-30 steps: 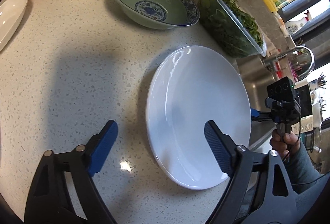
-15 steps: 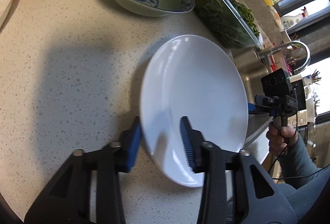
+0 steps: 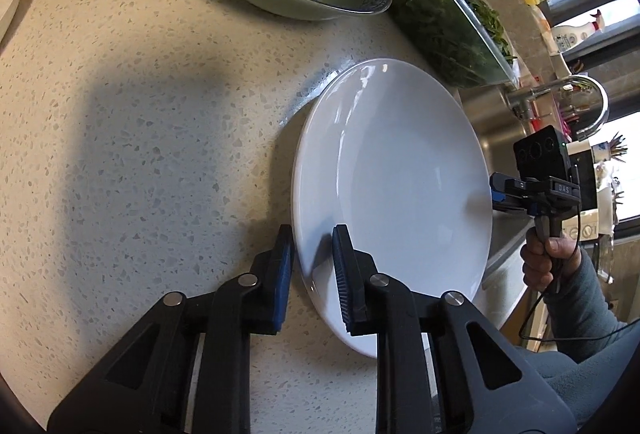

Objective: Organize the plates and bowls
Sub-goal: 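Close the left gripper on the plate rim while the right gripper also clamps it, then lift the large white plate with both grippers and carry it beside the white dishes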

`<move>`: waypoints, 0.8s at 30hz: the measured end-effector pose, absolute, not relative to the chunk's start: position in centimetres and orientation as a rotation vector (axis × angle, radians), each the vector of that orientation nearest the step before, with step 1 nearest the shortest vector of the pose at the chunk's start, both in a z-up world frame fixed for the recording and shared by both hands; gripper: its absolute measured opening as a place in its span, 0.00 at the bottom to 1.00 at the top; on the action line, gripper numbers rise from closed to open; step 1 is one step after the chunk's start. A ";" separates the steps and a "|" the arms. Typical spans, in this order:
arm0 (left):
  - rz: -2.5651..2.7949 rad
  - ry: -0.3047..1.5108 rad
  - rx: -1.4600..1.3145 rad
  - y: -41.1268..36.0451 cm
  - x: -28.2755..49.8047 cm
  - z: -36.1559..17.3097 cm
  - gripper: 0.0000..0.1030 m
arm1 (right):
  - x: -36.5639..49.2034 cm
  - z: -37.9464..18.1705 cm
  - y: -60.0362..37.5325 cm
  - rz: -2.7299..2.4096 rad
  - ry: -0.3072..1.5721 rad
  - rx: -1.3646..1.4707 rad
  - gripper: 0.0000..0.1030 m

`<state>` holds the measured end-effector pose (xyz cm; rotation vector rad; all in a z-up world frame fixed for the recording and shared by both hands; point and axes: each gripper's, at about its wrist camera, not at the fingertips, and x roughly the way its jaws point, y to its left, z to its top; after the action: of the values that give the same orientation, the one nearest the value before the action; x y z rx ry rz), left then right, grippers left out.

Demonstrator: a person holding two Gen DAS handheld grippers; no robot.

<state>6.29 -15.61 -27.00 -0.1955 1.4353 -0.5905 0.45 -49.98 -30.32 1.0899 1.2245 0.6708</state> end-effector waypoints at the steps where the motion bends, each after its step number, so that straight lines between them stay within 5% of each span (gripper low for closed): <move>1: -0.593 1.438 -0.201 -15.4 6.3 -27.1 0.16 | 0.5 -30.2 -49.9 0.671 1.230 1.077 0.29; 7: -0.602 1.445 -0.222 -14.9 6.3 -27.3 0.15 | 0.9 -30.3 -48.9 0.676 1.304 0.996 0.11; 24: -0.595 1.462 -0.252 -15.2 7.0 -27.6 0.14 | 0.5 -29.8 -47.6 0.649 1.319 0.962 0.08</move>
<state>6.97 -15.25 -27.58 -0.2515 1.4623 -0.5946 0.52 -47.64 -29.79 0.9620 1.3191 0.6493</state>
